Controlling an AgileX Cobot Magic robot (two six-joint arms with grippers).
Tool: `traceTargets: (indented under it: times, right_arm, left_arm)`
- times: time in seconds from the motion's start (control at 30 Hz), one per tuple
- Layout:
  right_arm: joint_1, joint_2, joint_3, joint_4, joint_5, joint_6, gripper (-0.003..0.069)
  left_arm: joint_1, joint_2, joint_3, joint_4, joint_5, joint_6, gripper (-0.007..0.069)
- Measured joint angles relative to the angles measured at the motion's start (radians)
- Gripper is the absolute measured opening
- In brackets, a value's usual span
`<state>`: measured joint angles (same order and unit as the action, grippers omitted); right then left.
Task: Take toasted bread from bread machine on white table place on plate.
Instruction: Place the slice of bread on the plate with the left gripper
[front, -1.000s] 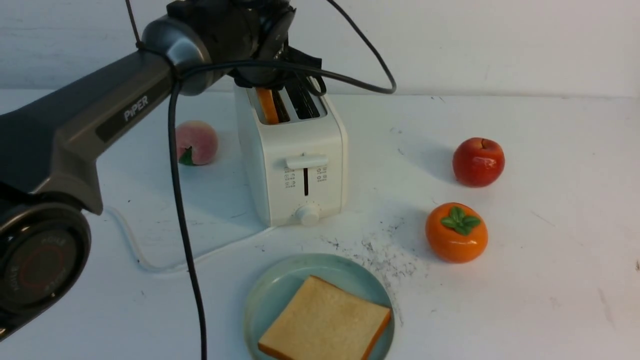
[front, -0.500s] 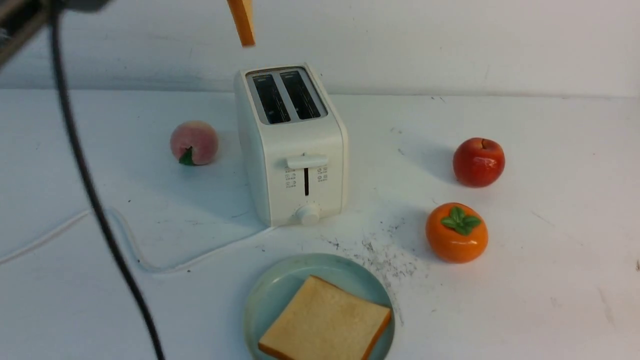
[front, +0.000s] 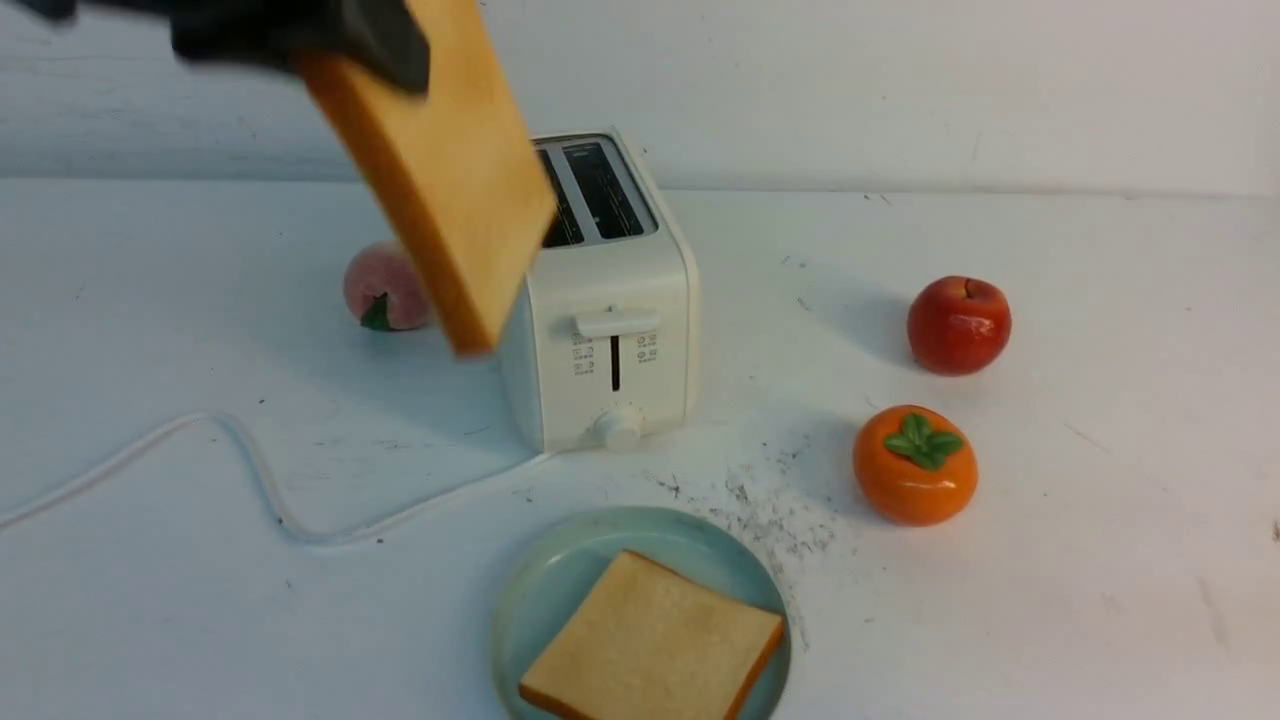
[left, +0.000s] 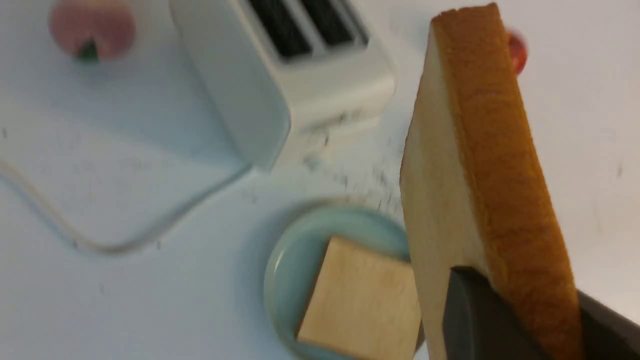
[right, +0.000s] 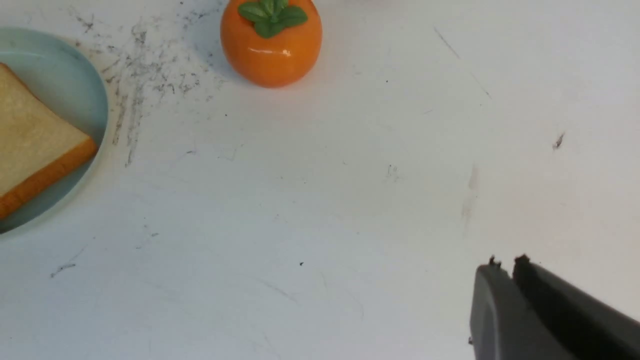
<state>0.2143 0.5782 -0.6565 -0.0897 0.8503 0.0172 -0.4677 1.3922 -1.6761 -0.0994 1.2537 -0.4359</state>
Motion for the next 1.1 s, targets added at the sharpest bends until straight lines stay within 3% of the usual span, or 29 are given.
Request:
traceTargets:
  times: [0.13, 0.3, 0.57, 0.67, 0.73, 0.83, 0.87, 0.93, 1.1]
  right_arm:
    - [0.000, 0.000, 0.001, 0.001, -0.003, 0.000, 0.0057]
    - [0.000, 0.000, 0.001, 0.006, -0.026, 0.000, 0.0064]
    - [0.000, 0.000, 0.001, 0.023, -0.034, 0.000, 0.0069]
    - [0.000, 0.000, 0.001, 0.026, -0.034, 0.000, 0.0073]
    - [0.000, 0.000, 0.001, 0.026, -0.034, 0.000, 0.0074]
    - [0.000, 0.000, 0.001, 0.026, -0.033, 0.000, 0.0076]
    - [0.000, 0.000, 0.001, 0.026, -0.032, 0.000, 0.0079]
    - [0.000, 0.000, 0.001, 0.026, -0.027, 0.000, 0.0081]
    - [0.000, 0.000, 0.001, 0.026, -0.022, 0.000, 0.0085]
  left_arm:
    - [0.000, 0.015, 0.283, -0.028, -0.001, 0.000, 0.0088]
    - [0.000, 0.051, 0.436, -0.084, -0.002, 0.000, 0.0088]
    - [-0.014, 0.056, 0.397, -0.146, -0.094, -0.001, 0.0088]
    - [-0.084, 0.056, 0.338, -0.165, -0.097, -0.007, 0.0088]
    - [-0.194, 0.057, 0.285, -0.153, -0.124, -0.007, 0.0088]
    - [-0.298, 0.064, 0.246, -0.075, -0.150, -0.006, 0.0088]
    - [-0.375, 0.077, 0.230, 0.045, -0.156, -0.005, 0.0088]
    - [-0.428, 0.104, 0.226, 0.204, -0.151, -0.020, 0.0088]
    - [-0.443, 0.188, 0.226, 0.469, -0.134, -0.114, 0.0088]
